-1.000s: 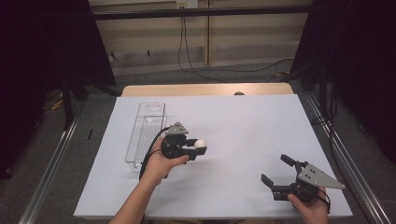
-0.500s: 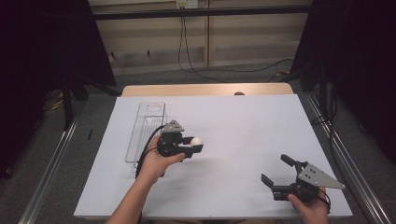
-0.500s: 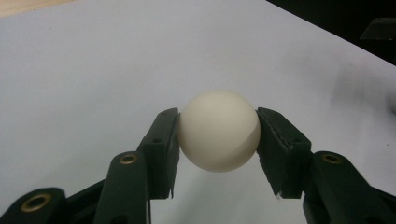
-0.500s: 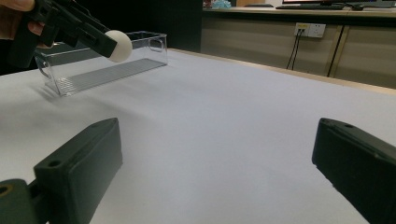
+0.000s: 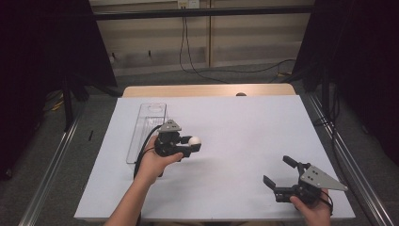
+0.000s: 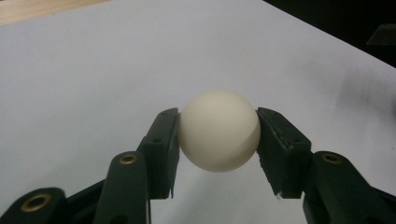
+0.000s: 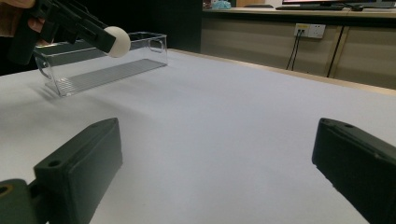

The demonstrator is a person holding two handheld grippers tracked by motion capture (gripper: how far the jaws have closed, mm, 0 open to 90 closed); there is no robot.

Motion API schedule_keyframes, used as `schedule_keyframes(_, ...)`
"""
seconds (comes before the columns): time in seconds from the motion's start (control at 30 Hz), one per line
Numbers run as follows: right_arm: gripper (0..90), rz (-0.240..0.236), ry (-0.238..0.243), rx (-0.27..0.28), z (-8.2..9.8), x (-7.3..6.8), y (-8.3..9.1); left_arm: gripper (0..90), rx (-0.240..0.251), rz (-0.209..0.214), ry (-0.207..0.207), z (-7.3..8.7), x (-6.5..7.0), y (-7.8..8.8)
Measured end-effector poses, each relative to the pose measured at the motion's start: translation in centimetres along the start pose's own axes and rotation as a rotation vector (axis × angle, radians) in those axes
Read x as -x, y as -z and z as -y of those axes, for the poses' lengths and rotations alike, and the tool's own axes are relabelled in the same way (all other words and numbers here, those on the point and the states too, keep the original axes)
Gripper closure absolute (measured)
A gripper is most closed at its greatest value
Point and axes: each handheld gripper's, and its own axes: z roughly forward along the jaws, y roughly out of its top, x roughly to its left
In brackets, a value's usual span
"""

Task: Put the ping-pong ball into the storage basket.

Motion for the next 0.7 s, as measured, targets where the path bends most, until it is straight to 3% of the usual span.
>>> schedule_keyframes(0.7,1.2,0.001,-0.004,0.001,0.01,0.00,-0.02,51.1,0.014,-0.027,0.018,0.02,-0.82,0.98)
